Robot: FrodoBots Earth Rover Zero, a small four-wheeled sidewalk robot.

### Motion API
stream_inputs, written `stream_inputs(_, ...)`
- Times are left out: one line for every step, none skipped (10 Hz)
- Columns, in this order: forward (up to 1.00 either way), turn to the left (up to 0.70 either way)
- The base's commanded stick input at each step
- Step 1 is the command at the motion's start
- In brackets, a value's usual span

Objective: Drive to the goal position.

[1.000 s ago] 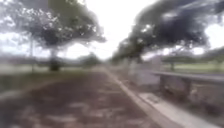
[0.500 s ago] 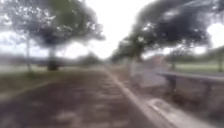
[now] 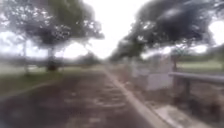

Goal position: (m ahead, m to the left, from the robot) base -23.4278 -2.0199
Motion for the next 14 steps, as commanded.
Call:
stream_inputs(0.7, 0.0)
stream_inputs(0.7, 0.0)
stream_inputs(0.7, 0.0)
stream_inputs(0.7, 0.0)
stream_inputs(0.7, 0.0)
stream_inputs(0.7, 0.0)
stream_inputs(0.7, 0.0)
stream_inputs(0.7, 0.0)
stream_inputs(0.7, 0.0)
stream_inputs(0.7, 0.15)
stream_inputs(0.7, 0.35)
stream_inputs(0.7, 0.35)
stream_inputs(0.7, 0.35)
stream_inputs(0.7, 0.35)
